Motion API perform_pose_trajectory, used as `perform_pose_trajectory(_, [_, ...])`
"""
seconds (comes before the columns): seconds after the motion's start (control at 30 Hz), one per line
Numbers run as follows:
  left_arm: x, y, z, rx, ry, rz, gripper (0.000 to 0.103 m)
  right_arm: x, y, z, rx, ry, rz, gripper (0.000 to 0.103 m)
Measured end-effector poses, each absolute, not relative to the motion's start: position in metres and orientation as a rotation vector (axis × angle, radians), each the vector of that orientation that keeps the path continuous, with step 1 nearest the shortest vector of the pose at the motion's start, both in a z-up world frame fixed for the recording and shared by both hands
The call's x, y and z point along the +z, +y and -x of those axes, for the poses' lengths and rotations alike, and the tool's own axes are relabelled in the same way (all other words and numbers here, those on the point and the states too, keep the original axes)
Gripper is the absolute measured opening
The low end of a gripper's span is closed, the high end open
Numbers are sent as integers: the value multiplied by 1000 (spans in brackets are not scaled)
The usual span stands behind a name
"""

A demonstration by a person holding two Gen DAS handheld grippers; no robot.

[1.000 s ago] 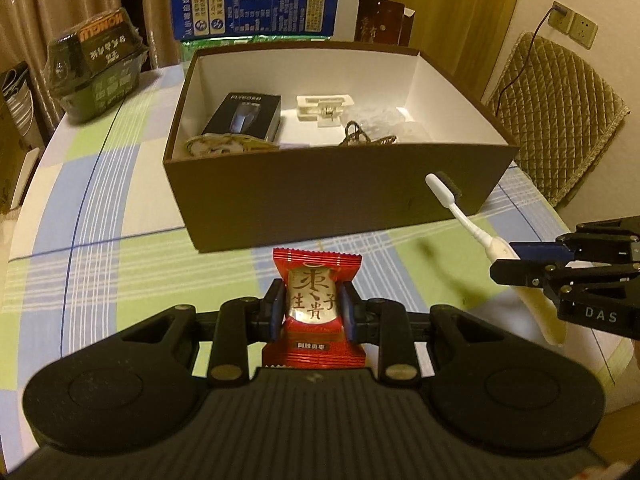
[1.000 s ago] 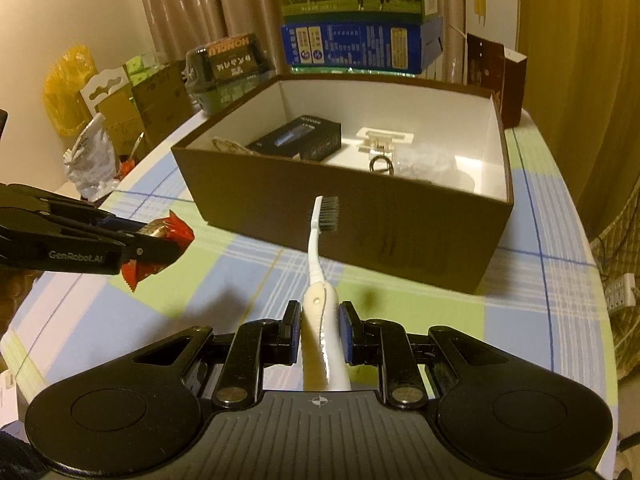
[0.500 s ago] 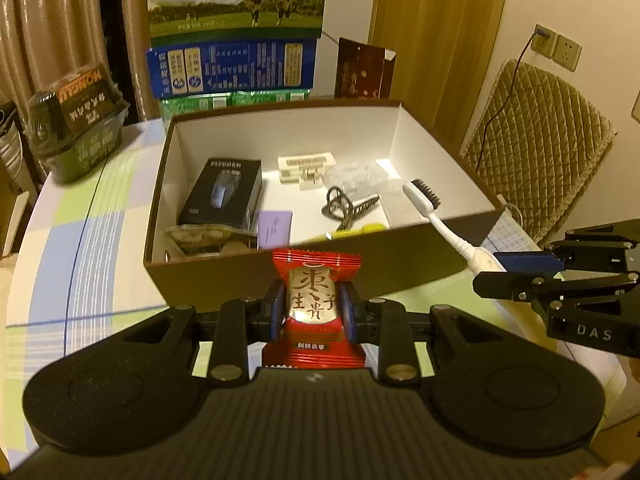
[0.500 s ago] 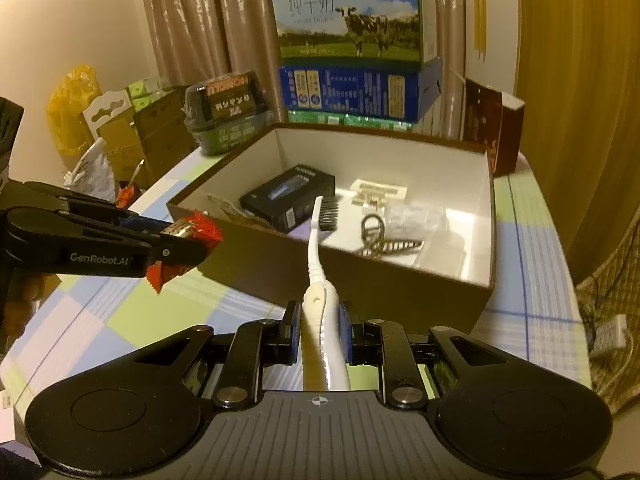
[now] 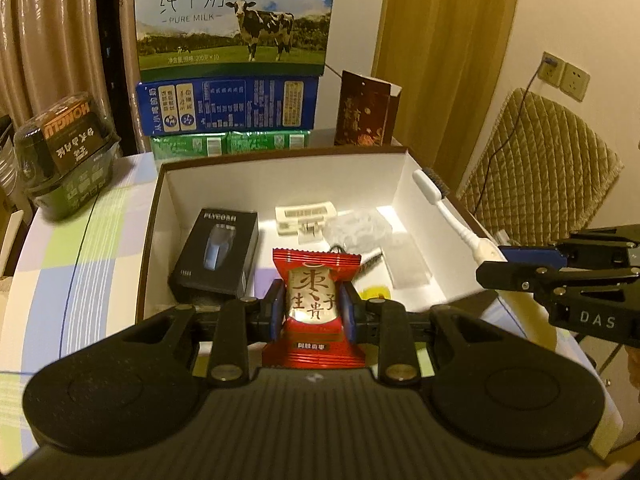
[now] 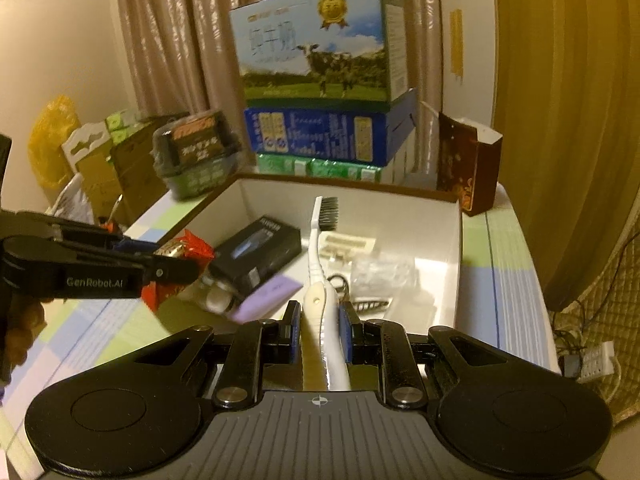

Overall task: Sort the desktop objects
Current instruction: 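Lower and release the candy packet with the left tool while the right tool releases the toothbrush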

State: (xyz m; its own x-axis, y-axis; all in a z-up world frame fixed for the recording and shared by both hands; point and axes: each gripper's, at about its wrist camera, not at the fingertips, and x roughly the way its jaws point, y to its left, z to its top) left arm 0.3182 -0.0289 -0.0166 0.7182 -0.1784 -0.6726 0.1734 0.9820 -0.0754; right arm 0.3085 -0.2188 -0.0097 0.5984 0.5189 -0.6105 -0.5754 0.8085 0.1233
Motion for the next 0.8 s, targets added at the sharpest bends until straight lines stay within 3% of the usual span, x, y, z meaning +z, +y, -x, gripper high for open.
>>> perform_pose_trajectory(0.8, [-46,-36,-431,-175,839,8,24,-47,-179,-414,624,768,69,17])
